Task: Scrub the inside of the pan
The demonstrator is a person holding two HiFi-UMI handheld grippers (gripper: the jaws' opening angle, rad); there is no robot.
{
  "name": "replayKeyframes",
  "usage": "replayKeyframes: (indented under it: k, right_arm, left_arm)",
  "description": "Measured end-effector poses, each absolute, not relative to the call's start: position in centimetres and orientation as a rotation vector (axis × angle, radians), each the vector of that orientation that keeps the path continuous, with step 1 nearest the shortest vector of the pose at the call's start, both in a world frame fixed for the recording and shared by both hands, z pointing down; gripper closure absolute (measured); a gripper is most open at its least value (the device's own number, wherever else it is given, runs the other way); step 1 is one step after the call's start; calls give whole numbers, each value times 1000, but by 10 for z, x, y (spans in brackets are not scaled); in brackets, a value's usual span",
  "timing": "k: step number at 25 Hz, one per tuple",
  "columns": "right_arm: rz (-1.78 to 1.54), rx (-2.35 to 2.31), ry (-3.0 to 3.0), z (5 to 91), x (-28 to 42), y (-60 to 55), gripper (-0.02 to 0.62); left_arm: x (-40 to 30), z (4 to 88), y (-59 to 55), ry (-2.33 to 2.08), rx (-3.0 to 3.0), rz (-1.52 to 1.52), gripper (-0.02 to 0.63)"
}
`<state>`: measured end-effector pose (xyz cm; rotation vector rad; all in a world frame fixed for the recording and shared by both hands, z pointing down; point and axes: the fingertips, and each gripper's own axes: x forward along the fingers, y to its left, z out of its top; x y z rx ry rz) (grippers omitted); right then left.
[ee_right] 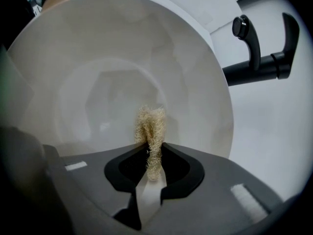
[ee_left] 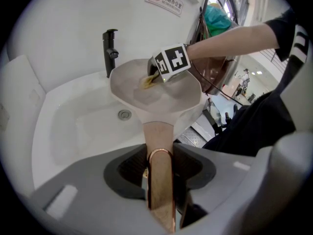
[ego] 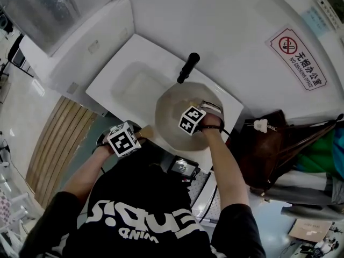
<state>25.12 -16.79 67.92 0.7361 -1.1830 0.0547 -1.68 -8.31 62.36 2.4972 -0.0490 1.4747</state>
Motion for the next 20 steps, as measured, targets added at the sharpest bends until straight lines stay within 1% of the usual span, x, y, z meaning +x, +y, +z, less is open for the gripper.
replayKeyframes:
  k: [9,14,20]
  right_arm:
    - [187,657,-1237,682,238,-126,522]
    - [283,609,-1325,686,208,-108,522]
    - [308,559,-1405,689,169,-98,522]
  left_arm:
    - [-16,619,-82,-64,2505,1469,445]
    - [-15,618,-82,-74,2503,1470,445]
    - [-15,616,-81,-80,2504,1472,445]
